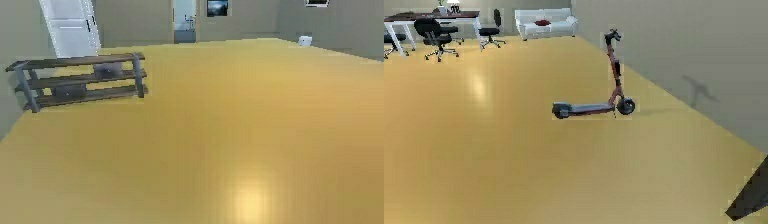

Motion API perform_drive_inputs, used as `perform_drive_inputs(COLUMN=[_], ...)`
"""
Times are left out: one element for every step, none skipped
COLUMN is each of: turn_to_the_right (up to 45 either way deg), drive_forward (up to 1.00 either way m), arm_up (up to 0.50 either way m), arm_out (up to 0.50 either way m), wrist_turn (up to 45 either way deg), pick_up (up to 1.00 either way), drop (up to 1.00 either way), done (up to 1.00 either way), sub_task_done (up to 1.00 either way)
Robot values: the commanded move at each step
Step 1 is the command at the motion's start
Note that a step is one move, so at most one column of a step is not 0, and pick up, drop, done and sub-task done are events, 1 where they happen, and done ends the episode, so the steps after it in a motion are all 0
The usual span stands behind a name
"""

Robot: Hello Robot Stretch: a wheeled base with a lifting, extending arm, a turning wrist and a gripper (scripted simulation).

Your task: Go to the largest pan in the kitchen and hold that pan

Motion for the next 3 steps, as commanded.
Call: perform_drive_inputs(turn_to_the_right=[0.0, 0.0, 0.0], drive_forward=[1.00, 1.00, 1.00], arm_up=[0.00, 0.00, 0.00], arm_out=[0.00, 0.00, 0.00], wrist_turn=[0.0, 0.0, 0.0], pick_up=[0.00, 0.00, 0.00], drop=[0.00, 0.00, 0.00], done=[0.00, 0.00, 0.00], sub_task_done=[0.00, 0.00, 0.00])
